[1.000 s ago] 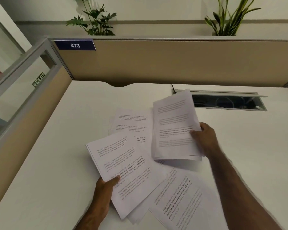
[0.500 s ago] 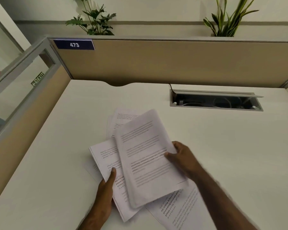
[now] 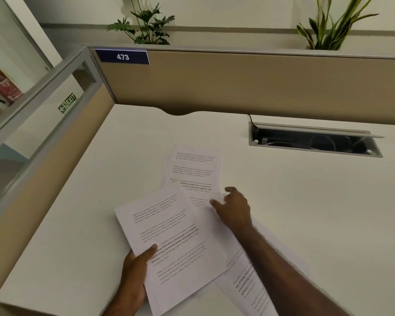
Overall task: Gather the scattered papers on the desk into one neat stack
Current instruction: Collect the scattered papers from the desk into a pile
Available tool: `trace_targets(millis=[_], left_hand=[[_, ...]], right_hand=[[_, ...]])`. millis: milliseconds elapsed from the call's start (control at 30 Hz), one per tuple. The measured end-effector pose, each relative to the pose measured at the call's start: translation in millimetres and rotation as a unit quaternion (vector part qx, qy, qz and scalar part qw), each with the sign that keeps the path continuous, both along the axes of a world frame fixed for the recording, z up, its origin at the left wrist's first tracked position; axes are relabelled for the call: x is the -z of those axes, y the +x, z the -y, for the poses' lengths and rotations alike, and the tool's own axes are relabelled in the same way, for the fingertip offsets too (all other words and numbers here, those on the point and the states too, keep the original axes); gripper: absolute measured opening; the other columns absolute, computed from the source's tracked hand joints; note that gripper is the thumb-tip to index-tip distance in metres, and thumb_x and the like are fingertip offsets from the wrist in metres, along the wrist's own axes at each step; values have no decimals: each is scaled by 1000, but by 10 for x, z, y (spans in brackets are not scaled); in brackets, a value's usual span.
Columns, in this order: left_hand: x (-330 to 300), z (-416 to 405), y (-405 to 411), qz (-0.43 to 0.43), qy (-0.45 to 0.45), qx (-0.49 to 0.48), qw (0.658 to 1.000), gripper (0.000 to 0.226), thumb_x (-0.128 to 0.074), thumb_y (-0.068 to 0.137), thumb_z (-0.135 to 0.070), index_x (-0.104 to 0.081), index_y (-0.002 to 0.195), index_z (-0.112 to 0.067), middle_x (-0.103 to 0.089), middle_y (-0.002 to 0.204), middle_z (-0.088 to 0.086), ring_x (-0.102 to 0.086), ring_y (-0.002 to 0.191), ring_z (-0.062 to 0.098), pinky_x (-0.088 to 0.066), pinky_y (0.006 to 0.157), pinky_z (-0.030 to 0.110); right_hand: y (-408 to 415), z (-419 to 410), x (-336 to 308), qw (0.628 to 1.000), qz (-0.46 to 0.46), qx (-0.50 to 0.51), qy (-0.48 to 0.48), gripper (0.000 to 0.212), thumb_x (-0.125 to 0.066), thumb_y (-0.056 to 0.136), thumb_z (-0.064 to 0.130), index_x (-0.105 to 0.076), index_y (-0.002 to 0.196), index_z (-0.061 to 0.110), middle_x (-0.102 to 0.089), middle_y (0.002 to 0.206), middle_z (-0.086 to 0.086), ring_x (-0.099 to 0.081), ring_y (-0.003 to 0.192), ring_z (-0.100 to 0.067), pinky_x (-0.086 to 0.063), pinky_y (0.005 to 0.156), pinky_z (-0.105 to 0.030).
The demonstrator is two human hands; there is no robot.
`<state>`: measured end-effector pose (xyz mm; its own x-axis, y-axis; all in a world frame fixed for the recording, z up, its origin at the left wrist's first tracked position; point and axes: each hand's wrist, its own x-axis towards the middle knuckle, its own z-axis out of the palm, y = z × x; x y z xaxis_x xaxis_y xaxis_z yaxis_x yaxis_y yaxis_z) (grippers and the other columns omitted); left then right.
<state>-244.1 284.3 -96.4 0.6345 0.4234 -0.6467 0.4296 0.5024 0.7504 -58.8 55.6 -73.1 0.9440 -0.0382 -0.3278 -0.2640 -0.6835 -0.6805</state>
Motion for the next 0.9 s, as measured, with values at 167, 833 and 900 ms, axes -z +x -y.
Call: trace_targets(millis=[167, 833, 900], left_hand=[[39, -147, -109, -15, 8, -19, 1000, 34, -71, 95, -1, -73, 125, -17, -82, 114, 9, -81, 97, 31, -64, 76, 41], [-3, -189, -53, -15, 19, -6, 1000, 28, -70, 96, -2, -74, 119, -17, -84, 108, 6, -81, 95, 30, -64, 78, 42], [-7, -174, -17, -13, 18, -4, 1000, 30, -70, 96, -1, -74, 122, -14, -83, 111, 9, -78, 102, 35, -62, 87, 48]], right_hand=[[272, -324, -5, 999, 11, 36, -33, 97, -88, 82, 48, -41, 154, 3, -58, 147, -19, -54, 138, -39, -46, 113, -46], [642, -71, -207, 989, 79, 111, 59, 20, -59, 101, 16, -69, 115, 6, -75, 116, -14, -68, 106, -36, -45, 84, -32], [655, 180, -309, 981, 104, 118, 117, 17, -65, 101, 19, -69, 113, 8, -75, 113, -10, -69, 101, -31, -49, 81, -31]])
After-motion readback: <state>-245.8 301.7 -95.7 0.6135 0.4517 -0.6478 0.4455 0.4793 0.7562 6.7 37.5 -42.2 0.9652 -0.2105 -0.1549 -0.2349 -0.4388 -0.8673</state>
